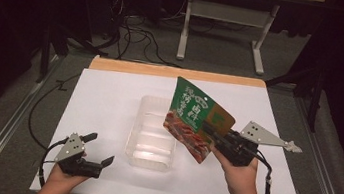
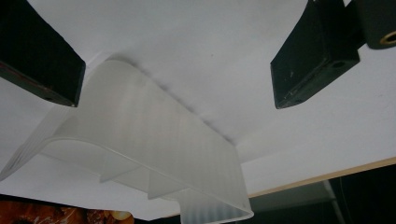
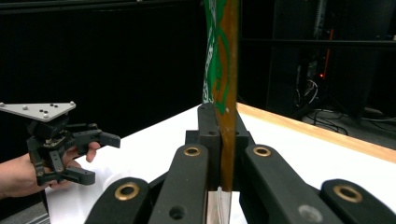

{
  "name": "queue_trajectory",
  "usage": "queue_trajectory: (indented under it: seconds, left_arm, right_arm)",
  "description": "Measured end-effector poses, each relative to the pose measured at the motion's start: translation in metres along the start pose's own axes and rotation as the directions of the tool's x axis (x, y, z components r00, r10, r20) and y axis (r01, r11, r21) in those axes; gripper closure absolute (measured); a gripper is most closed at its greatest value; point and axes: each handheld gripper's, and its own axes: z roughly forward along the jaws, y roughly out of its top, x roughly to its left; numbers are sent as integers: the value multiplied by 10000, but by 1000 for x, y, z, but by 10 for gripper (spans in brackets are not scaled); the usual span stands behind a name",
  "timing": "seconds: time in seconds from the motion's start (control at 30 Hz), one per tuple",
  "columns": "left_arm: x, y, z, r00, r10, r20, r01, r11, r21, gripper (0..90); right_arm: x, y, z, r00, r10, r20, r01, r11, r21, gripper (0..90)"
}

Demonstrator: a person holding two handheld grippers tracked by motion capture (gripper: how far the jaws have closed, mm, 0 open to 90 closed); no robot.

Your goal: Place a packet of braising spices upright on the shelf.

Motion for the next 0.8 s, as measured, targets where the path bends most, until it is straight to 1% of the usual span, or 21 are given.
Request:
queue_trajectory:
  seconds: [0.13,0.17,0.23,0.27,0.37,0.47,0.57,0.63,0.7,0.73,0.77,0.8]
  left_arm:
    - [0,0,0,10000,-4,7,4,10000,-12,36]
    - [0,0,-1,10000,-12,-7,12,10000,-20,36]
    - [0,0,-1,10000,-16,-18,16,10000,-20,37]
    - [0,0,-1,10000,-30,-30,30,10000,-21,36]
    - [0,0,-1,10000,-33,-23,33,10000,12,36]
    - [0,0,-1,10000,-19,-46,19,10000,-32,37]
    - [1,0,-1,10000,-35,-55,35,10000,-51,36]
    - [1,0,-1,10000,-37,-36,37,10000,-54,36]
    - [1,0,-1,10000,-34,-30,34,10000,-50,36]
    - [1,0,-1,10000,-44,-22,44,10000,-53,36]
    - [1,0,-1,10000,-45,-20,45,10000,-55,36]
    - [1,0,-2,10000,-48,-36,48,10000,-74,36]
  right_arm:
    - [2,2,6,9999,-65,-87,66,10000,17,900]
    - [4,3,10,9998,-104,-148,105,9999,66,900]
    - [4,4,12,9998,-124,-173,126,9999,64,900]
    - [5,5,16,9996,-190,-219,192,9998,89,900]
    - [6,6,20,9995,-177,-275,180,9998,108,900]
    - [7,8,28,9991,-227,-362,233,9996,169,900]
    - [8,9,33,9987,-291,-418,301,9993,230,900]
    - [8,9,41,9983,-311,-495,326,9990,305,900]
    - [8,10,43,9983,-338,-484,355,9988,335,900]
    - [6,10,49,9980,-357,-513,377,9985,386,900]
    - [6,10,49,9980,-357,-513,377,9985,386,900]
    - [5,9,54,9979,-372,-522,393,9984,400,900]
